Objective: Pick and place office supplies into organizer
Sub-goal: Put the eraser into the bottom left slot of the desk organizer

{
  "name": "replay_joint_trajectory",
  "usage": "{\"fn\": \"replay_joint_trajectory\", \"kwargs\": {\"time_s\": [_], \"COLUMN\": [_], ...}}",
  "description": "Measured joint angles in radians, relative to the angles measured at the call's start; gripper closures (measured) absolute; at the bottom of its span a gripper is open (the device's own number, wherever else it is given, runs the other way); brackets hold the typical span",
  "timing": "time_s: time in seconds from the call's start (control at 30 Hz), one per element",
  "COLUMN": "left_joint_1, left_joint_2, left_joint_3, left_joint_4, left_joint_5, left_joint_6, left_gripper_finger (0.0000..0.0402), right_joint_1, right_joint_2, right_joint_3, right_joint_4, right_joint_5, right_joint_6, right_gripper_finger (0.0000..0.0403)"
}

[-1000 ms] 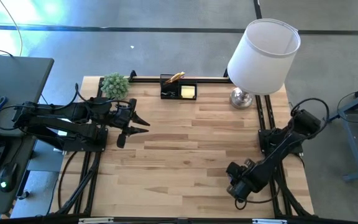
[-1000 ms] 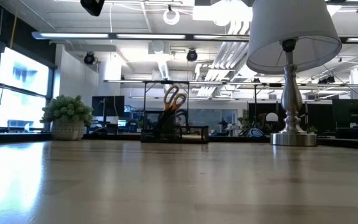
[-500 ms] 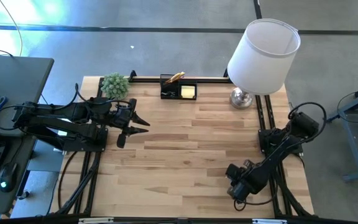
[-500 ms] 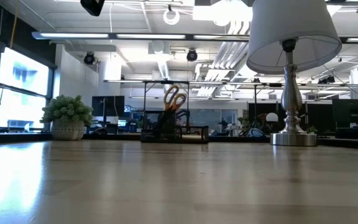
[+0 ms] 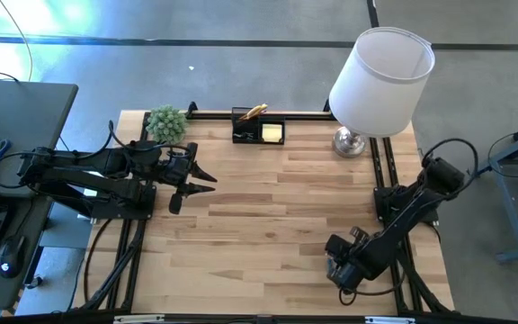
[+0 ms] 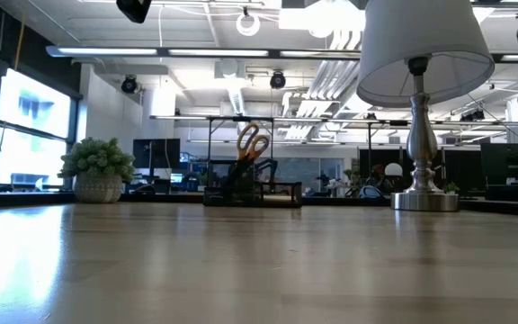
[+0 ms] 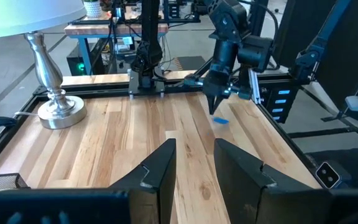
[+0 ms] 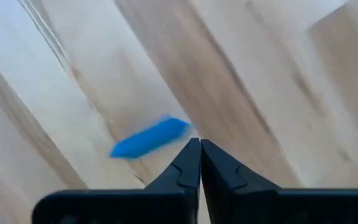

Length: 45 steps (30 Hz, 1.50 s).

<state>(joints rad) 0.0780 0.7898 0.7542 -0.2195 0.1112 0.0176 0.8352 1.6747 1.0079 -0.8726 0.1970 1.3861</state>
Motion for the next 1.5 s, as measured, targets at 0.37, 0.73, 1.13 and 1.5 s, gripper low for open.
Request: {"fn": "replay_joint_trajectory", "kwargs": {"time_s": [0.37,0.73,1.13,1.5], "left_joint_1": [0.0,0.0,0.0,0.0], "left_joint_2": [0.0,0.0,0.0,0.0], "left_joint_3": [0.0,0.0,0.0,0.0], "left_joint_4": [0.0,0.0,0.0,0.0], "left_joint_5": [0.0,0.0,0.0,0.0], "left_joint_6": [0.0,0.0,0.0,0.0], "left_gripper_finger": [0.0305,0.0305,0.0305,0.0305], "right_joint_1": [-0.02,-0.036,-0.081,-0.103], "right_joint_2": [-0.04,0.03,0.118,0.116], "right_joint_3": [0.058,-0.01,0.034,0.04], "right_joint_4": [-0.022,0.18,0.178,0.206], "right_joint_5": [0.08,-0.019,-0.128,-0.147], "right_joint_6": [-0.001,0.096,0.124,0.098], "right_gripper_finger": [0.0395,0.0267,0.0226,0.0285]}}
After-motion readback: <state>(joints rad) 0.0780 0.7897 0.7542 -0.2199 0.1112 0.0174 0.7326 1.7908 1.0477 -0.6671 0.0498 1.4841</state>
